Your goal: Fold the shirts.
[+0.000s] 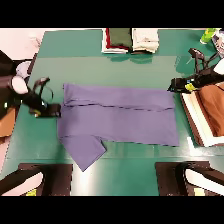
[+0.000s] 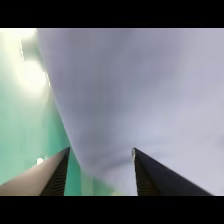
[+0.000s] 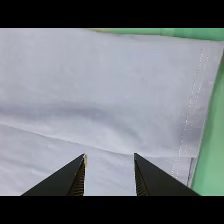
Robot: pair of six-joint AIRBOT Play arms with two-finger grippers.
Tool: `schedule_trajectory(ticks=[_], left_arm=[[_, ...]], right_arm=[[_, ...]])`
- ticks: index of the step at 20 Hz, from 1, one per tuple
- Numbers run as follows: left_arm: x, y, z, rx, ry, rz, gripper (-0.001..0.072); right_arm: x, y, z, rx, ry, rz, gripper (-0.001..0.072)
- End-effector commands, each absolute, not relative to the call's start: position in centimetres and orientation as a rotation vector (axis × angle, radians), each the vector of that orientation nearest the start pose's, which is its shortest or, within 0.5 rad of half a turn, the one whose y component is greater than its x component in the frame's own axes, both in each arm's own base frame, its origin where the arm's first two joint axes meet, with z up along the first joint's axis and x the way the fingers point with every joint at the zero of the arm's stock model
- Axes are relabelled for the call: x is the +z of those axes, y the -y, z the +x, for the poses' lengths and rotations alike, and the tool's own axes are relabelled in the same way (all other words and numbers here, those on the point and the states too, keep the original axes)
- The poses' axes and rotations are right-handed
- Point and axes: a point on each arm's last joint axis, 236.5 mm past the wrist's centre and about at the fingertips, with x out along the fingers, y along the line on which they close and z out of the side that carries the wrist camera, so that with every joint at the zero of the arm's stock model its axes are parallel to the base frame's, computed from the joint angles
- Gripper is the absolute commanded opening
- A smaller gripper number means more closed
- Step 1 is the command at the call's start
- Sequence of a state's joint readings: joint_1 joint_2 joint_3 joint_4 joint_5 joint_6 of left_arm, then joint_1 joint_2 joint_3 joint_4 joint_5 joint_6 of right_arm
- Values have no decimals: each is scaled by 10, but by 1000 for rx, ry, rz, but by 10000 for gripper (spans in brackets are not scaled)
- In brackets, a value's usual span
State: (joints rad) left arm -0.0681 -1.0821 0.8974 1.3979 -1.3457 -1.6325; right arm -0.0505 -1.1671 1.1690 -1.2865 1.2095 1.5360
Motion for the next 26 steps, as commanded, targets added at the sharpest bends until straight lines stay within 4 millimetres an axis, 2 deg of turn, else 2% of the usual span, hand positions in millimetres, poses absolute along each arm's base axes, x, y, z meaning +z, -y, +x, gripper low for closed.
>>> schedule_trajectory(ticks=[1, 4, 6, 13, 17, 18, 19, 21, 23, 25, 26], left_arm=[[-47, 66, 193, -63, -1603, -172, 477], [-66, 82, 155, -78, -1678, -177, 477], [-75, 90, 145, -80, -1695, -168, 478], [-95, 118, 145, -111, -1646, -285, 478], [-92, 134, 162, -137, -1575, -374, 474], [-90, 135, 165, -146, -1565, -368, 311], [-86, 135, 168, -182, -1554, -331, 30], [-75, 137, 174, -214, -1540, -296, 27], [-64, 136, 183, -222, -1509, -277, 26], [-55, 138, 190, -241, -1484, -268, 26], [-52, 139, 191, -251, -1481, -260, 26]], right_arm=[[55, -44, 361, 142, -1162, 256, 351], [45, -46, 355, 144, -1192, 268, 351], [45, -46, 354, 145, -1192, 267, 352], [45, -46, 352, 146, -1200, 266, 351], [44, -46, 352, 147, -1203, 267, 352], [44, -46, 349, 148, -1213, 265, 352], [44, -45, 345, 146, -1224, 256, 352], [45, -39, 334, 134, -1252, 223, 351], [43, -21, 313, 86, -1312, 140, 351], [32, 2, 282, 19, -1394, 70, 351], [22, 7, 264, 2, -1439, 94, 351]])
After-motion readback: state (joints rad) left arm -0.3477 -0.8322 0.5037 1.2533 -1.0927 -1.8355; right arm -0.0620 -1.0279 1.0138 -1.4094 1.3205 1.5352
